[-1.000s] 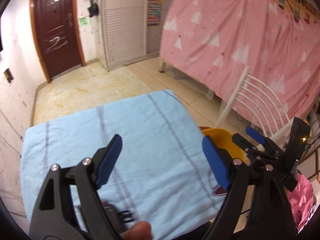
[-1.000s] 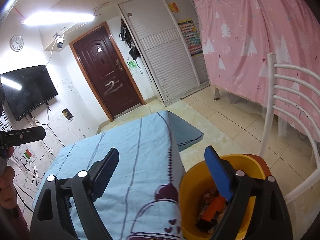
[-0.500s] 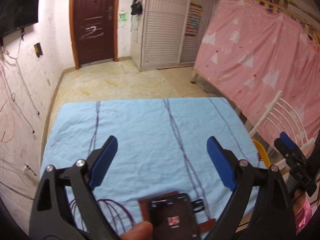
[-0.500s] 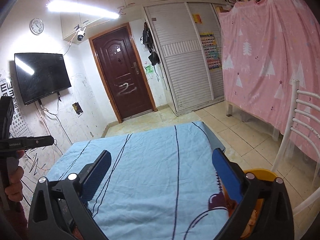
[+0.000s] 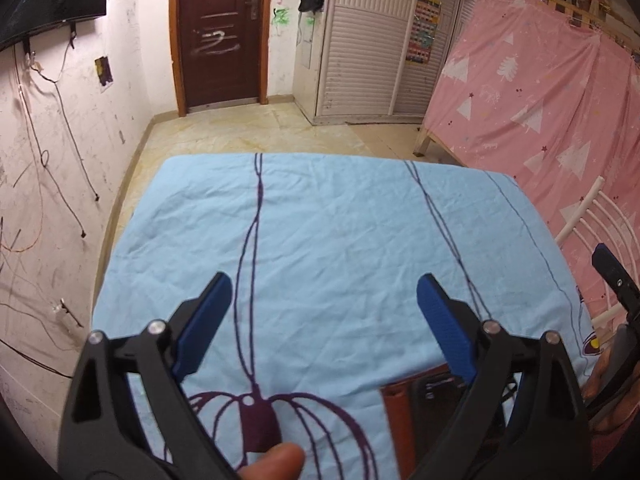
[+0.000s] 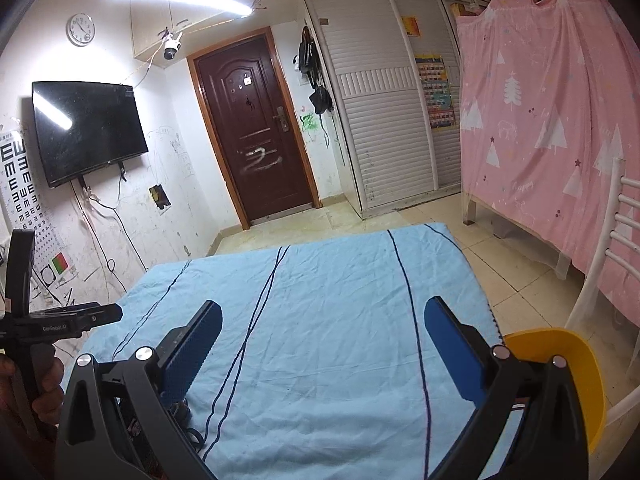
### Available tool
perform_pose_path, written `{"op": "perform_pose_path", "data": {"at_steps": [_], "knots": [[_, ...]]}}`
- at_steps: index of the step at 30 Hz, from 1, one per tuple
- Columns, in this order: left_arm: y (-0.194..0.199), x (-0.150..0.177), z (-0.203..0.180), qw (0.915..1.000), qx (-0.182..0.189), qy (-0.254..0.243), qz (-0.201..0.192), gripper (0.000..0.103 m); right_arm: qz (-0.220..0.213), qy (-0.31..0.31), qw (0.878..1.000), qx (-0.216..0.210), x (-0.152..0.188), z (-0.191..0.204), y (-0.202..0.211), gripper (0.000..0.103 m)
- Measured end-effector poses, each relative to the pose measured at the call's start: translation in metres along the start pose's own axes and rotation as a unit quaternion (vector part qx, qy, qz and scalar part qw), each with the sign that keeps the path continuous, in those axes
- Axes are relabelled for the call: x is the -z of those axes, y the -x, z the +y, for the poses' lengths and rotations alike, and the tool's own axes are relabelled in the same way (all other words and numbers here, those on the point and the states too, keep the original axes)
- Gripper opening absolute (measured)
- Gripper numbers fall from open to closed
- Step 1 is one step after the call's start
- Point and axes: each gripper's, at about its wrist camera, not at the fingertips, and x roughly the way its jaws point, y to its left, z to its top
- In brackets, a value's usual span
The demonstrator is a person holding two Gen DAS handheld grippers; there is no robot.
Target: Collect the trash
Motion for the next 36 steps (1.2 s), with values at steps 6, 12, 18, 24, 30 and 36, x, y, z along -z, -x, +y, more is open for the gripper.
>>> {"op": "perform_pose_path", "data": {"at_steps": [6,12,18,24,30,36], "knots": [[-0.011,0.008,0.013,0.9999,-0.015,-0.001,-0.004,0.090,0.009,0.005,1.000,0.006,0.005,0.010,-0.011,0.094],[-0.015,0.013,0.024,0.9994,-0.029,0.002,-0.016,0.090,0.018,0.014,1.000,0.012,0.009,0.015,-0.022,0.094],[-0.020,0.016,0.029,0.9997,-0.019,0.002,-0.015,0.090,0.020,0.021,0.999,0.022,0.013,0.020,-0.027,0.094],[-0.020,0.016,0.031,0.9998,-0.011,0.005,-0.017,0.090,0.015,0.016,1.000,0.023,0.014,0.017,-0.026,0.094],[-0.019,0.017,0.033,0.9998,-0.006,0.005,-0.016,0.090,0.014,0.019,0.999,0.027,0.015,0.018,-0.025,0.094],[-0.020,0.017,0.034,0.9999,0.000,0.008,-0.015,0.090,0.013,0.018,0.999,0.029,0.016,0.017,-0.025,0.094]]}}
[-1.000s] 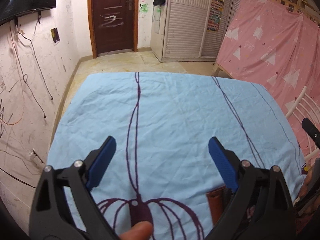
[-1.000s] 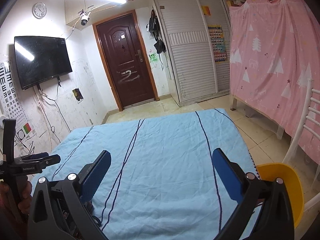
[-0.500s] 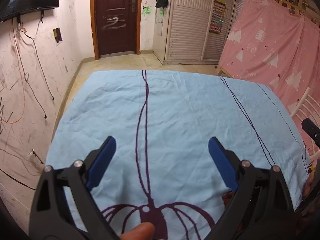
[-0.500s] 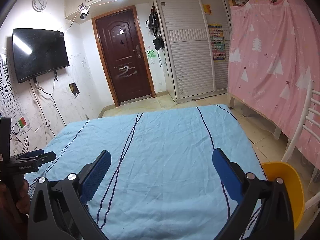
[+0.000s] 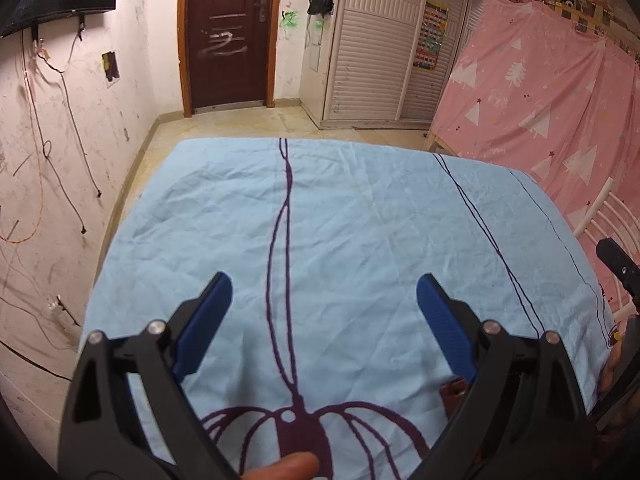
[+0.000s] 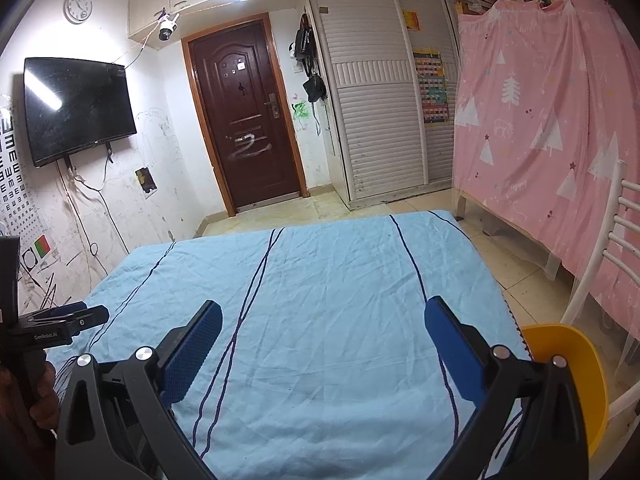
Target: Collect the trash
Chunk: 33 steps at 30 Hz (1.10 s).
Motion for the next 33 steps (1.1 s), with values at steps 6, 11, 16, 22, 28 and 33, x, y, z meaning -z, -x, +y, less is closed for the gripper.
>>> {"op": "perform_pose_path", "data": {"at_steps": [6,11,16,22,28,33], "knots": [[0.0005,0.0000,0.0015,1.0000,0.000,0.000,0.000,0.090,0.000,0.001,1.000,0.002,0.0003,0.0002,0.0004,0.094],[-0.0005,0.0002,0.0010,1.0000,-0.001,0.000,0.001,0.090,0.000,0.001,1.000,0.003,0.0002,-0.0001,0.0007,0.094],[-0.0015,0.0005,0.0005,1.0000,-0.002,0.000,0.002,0.090,-0.001,-0.001,1.000,0.004,0.0006,-0.0008,0.0009,0.094],[-0.0015,0.0001,0.0005,1.0000,-0.003,0.000,0.001,0.090,-0.001,-0.001,1.000,0.004,0.0004,-0.0010,0.0014,0.094],[-0.0018,0.0005,0.0000,1.0000,-0.003,0.000,0.002,0.090,0.000,0.000,1.000,0.004,0.0008,-0.0007,0.0012,0.094],[-0.0020,0.0011,-0.0011,1.0000,-0.004,-0.001,-0.002,0.090,0.000,0.000,1.000,0.004,0.0008,-0.0011,0.0014,0.094]]}}
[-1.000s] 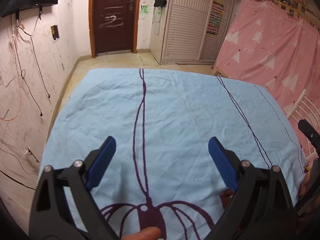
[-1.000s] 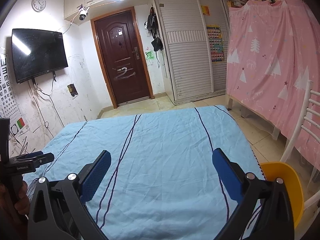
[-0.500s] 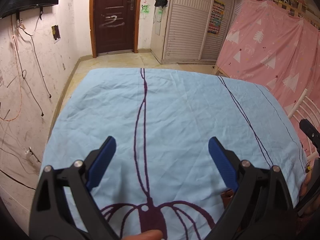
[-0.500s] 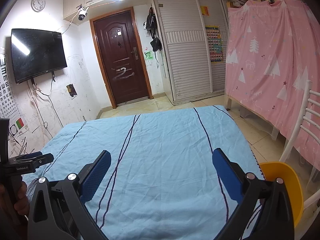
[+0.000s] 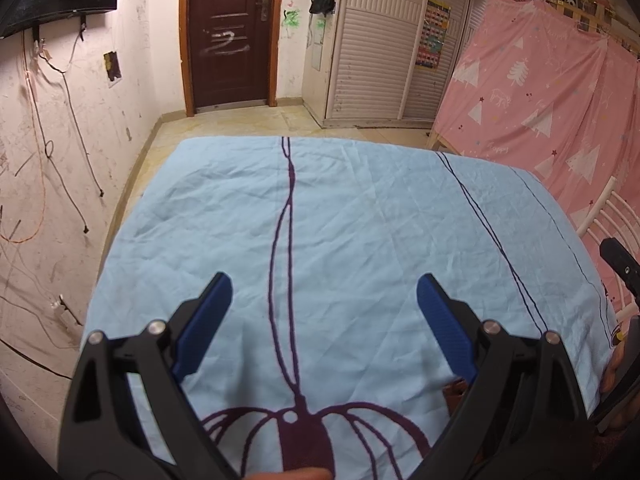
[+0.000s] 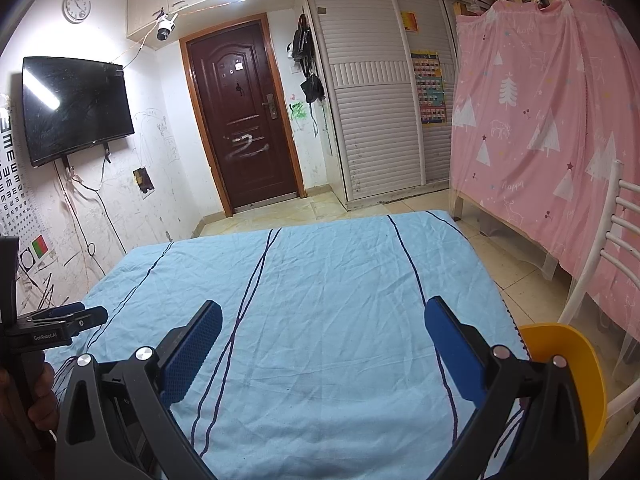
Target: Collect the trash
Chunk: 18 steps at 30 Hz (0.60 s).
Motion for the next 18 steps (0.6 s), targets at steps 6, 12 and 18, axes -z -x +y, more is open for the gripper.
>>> {"op": "perform_pose_path", "data": {"at_steps": [6,12,18], "knots": [[0.0038,0.0029,-0.0012,0.9999,-0.003,-0.004,-0.015,0.090,0.000,0.001,1.000,0.001,-0.0002,-0.0005,0.0001,0.094],[0.0047,0.0026,-0.0023,0.9998,-0.003,-0.005,-0.018,0.090,0.001,0.001,1.000,0.001,-0.0002,-0.0008,-0.0001,0.094],[0.0052,0.0015,-0.0067,0.9996,-0.017,-0.012,-0.016,0.090,0.001,0.001,1.000,0.001,-0.0005,-0.0010,-0.0001,0.094]]}}
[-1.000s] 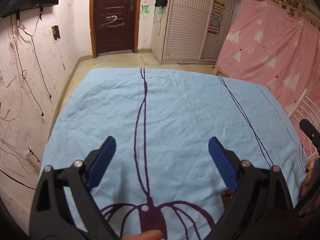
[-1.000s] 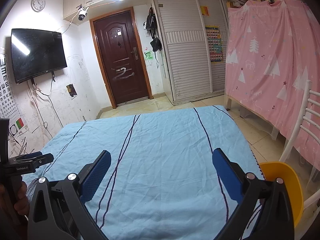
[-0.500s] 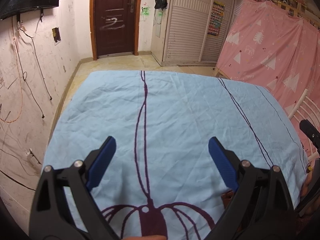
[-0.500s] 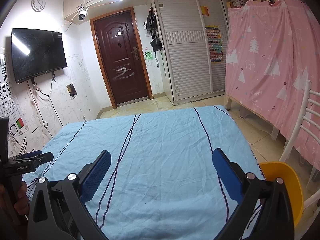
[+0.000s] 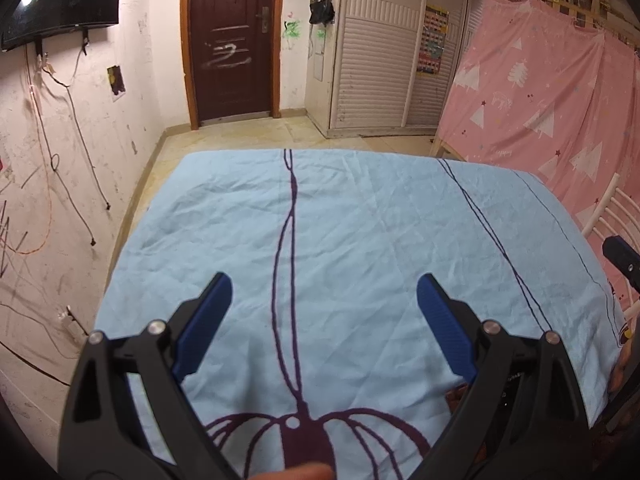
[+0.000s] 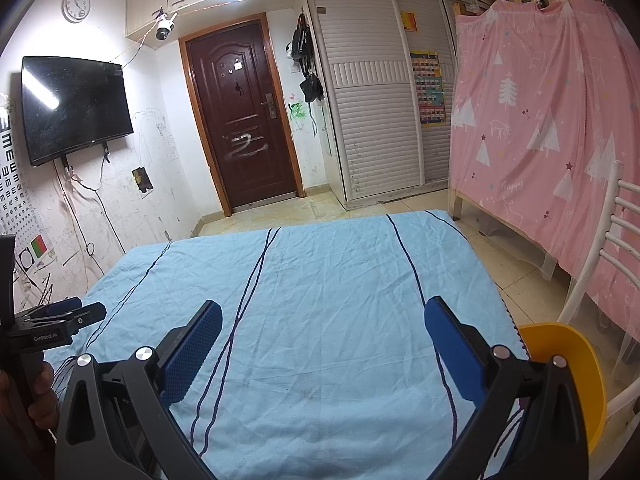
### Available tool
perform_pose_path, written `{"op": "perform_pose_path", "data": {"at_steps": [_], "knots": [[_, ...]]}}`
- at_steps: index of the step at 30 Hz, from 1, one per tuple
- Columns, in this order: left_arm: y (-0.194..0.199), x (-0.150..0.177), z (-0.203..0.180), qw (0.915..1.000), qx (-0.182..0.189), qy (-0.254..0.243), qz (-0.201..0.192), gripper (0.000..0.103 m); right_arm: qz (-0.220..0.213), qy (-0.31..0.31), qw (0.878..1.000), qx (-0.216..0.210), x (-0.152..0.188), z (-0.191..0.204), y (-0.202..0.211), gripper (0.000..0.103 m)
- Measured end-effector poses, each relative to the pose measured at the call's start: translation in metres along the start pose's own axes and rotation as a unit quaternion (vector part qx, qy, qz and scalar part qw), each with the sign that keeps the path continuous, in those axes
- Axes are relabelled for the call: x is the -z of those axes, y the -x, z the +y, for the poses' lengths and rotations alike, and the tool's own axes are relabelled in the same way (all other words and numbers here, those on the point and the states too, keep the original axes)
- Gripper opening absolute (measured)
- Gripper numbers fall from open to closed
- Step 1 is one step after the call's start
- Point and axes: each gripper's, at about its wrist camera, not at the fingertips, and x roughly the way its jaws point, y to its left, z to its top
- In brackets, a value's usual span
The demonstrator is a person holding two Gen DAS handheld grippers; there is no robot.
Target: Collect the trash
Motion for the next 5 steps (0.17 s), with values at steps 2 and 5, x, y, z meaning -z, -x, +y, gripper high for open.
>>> {"op": "perform_pose_path", "data": {"at_steps": [2,5], "knots": [[-0.0006,-0.0002,0.0008,1.0000,-0.002,0.002,0.002,0.090,0.001,0.000,1.000,0.000,0.0000,-0.0003,-0.0003,0.094],[-0.0008,-0.0007,0.0017,1.0000,-0.003,0.003,0.005,0.090,0.002,-0.001,1.000,0.000,0.0003,-0.0004,0.0002,0.094]]}}
